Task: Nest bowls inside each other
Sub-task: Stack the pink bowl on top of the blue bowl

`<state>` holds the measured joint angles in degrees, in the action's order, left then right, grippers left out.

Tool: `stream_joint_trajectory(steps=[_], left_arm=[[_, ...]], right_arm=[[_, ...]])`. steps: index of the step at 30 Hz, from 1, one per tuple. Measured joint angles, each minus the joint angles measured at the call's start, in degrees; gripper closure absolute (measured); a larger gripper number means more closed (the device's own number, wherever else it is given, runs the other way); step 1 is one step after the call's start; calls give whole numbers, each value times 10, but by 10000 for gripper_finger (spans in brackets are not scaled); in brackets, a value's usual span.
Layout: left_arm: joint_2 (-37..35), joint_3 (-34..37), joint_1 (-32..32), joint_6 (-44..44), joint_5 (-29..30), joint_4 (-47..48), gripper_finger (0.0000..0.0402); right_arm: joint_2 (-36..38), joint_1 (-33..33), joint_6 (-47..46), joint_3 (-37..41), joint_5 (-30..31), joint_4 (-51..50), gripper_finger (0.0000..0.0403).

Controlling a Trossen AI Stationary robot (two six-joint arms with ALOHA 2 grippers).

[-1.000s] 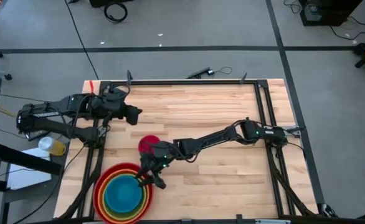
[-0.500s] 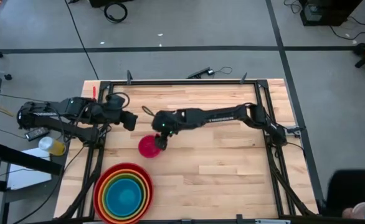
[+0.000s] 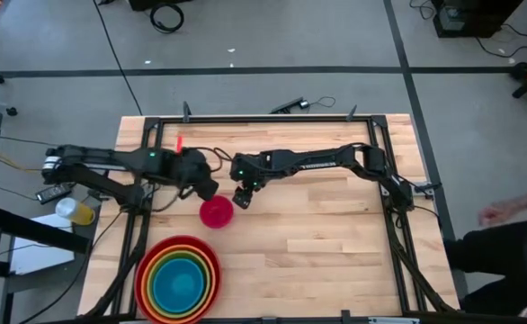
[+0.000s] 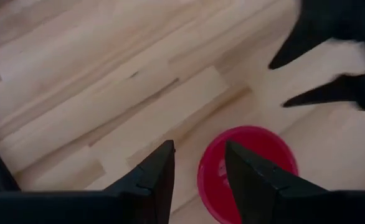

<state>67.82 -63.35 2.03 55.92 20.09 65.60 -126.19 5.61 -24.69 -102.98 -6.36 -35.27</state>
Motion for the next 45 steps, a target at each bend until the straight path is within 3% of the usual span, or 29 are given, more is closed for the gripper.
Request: stream_joint_trajectory(steps=[5,9,13,22,27,33,40,45], left_arm=[[34,0,-2,-4,-20,-7,260],[41,4,-9,-54,-49,-19,260],[42,19,-23,-57,-81,-15,260],[-67,19,-20,3,-88,-50,260],[-132,18,-20,5,-73,-86,260],[-193,18,-21,-47,-47,-147,260],[-257,18,-50,-127,-38,-226,260],[-275,18,-89,-157,-30,-245,260]], right_arm=[[8,-13,-14,0,-11,31,176],[8,-26,-28,1,22,16,176],[4,-37,-37,4,35,71,177],[-58,-48,-80,5,47,133,198],[-58,-54,-78,13,70,141,241],[-59,-56,-64,10,66,145,378],[-15,-59,-81,11,51,154,379],[31,-71,-79,10,40,290,382]])
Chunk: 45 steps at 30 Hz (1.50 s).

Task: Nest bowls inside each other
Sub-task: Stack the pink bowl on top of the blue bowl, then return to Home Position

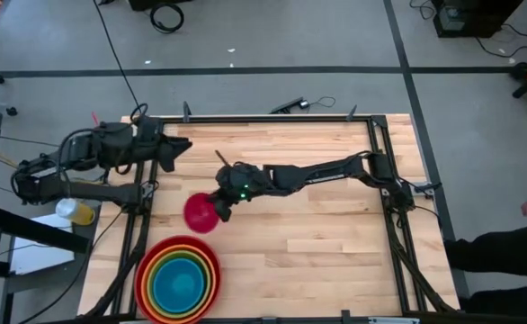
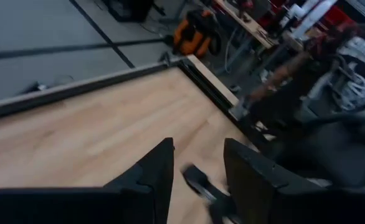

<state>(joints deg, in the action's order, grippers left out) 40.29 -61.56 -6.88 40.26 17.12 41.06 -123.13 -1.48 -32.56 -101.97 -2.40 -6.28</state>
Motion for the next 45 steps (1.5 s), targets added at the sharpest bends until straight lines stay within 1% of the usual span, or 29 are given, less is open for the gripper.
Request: stream_joint_trajectory(steps=[3,5,9,13,15,18,20,21,22,24,27,32,34,36,38,41,45], left_arm=[[2,0,-21,-29,-3,-14,260],[3,0,-30,-43,-14,-28,260],[1,0,-36,-74,-19,-65,260],[2,0,-36,-96,-20,-90,260],[2,0,-36,-100,-27,-95,260],[2,0,-36,-100,-33,-96,260],[2,0,-36,-97,-34,-96,260],[2,0,-36,-93,-34,-96,260],[2,0,-36,-88,-33,-96,260],[2,0,-36,-76,-25,-93,260],[2,0,-36,-69,-11,-86,260],[2,0,-36,-66,-7,-78,260],[2,0,-36,-65,-7,-74,260],[2,0,-36,-64,-7,-68,260],[2,0,-36,-62,-6,-57,260],[2,0,-35,-48,-6,-34,260],[5,10,-24,-43,-5,-13,260]], right_arm=[[-3,-8,-4,0,-23,105,382],[-13,-15,3,0,-54,158,382],[-49,-30,30,0,-138,192,382],[-92,-42,5,-8,-225,230,382],[-108,-42,-10,-23,-248,231,380],[-125,-37,-21,-49,-264,230,371],[-128,-36,-23,-61,-265,206,365],[-128,-37,-20,-66,-250,188,361],[-127,-39,-18,-69,-236,174,355],[-127,-40,-20,-75,-236,159,337],[-127,-43,-29,-76,-234,156,291],[-127,-44,-49,-77,-204,126,193],[-127,-40,-64,-76,-197,117,163],[-127,-34,-80,-77,-201,115,144],[-125,-26,-100,-77,-204,101,135],[-111,-13,-111,-76,-200,57,134],[-65,0,-78,-76,-159,-34,145]])
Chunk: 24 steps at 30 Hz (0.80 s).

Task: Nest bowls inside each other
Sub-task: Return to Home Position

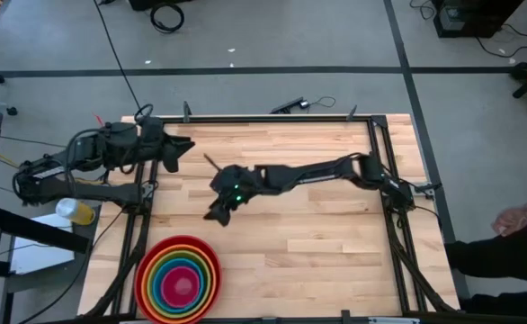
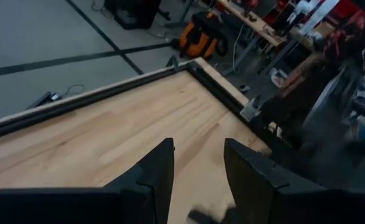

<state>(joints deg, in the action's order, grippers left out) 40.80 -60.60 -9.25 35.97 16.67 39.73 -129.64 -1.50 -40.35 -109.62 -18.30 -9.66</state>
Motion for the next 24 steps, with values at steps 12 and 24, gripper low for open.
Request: stream_joint_trajectory(steps=[12,24], left_arm=[[1,209,50,-72,16,-424,260],[5,325,49,-192,42,-519,260]], right_arm=[[282,-16,163,95,285,-153,193],[665,1,135,560,264,133,282]])
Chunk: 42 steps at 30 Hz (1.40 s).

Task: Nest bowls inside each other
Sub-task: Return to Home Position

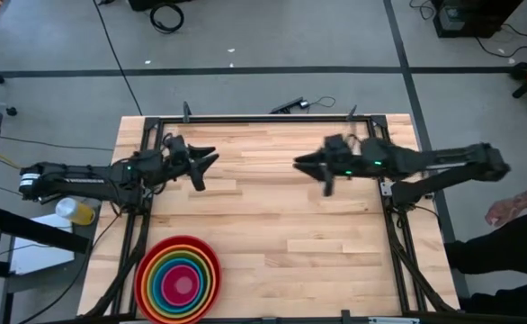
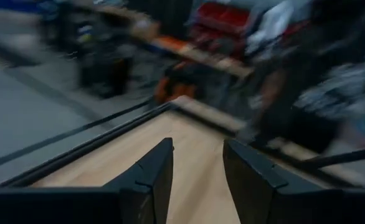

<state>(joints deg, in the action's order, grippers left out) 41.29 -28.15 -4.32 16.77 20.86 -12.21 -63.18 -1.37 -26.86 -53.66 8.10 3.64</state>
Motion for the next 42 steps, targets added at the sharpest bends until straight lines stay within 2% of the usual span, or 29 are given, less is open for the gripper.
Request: stream_joint_trajectory(steps=[3,6,9,11,16,20,22,27,29,33,35,39,42], left_arm=[[0,21,0,17,43,14,260],[0,30,-1,57,48,-7,260],[6,30,-10,92,49,-17,260],[4,30,-14,88,49,-17,260],[-40,30,-17,-7,24,-33,262],[-133,31,-5,0,-6,94,282],[-170,45,1,9,-6,108,299],[-222,124,21,13,-4,52,364],[-223,163,29,52,-5,50,390],[-222,202,34,90,-20,-12,395],[-223,198,39,42,-38,-17,398],[-231,186,46,-120,-43,-14,399],[-247,184,45,-120,-44,2,397]], right_arm=[[74,0,3,71,-1,-6,316],[127,0,24,130,-6,-29,344],[178,0,6,161,2,8,372],[206,0,40,177,6,28,391],[293,9,130,204,-30,35,392],[358,17,170,224,-83,0,398],[385,11,180,245,-98,-8,398],[424,-9,208,309,-144,62,400],[427,-15,211,330,-151,90,400],[429,-17,211,372,-152,84,400],[437,-14,210,392,-154,86,401],[472,-4,181,438,-171,111,401],[505,-3,171,467,-170,141,402]])
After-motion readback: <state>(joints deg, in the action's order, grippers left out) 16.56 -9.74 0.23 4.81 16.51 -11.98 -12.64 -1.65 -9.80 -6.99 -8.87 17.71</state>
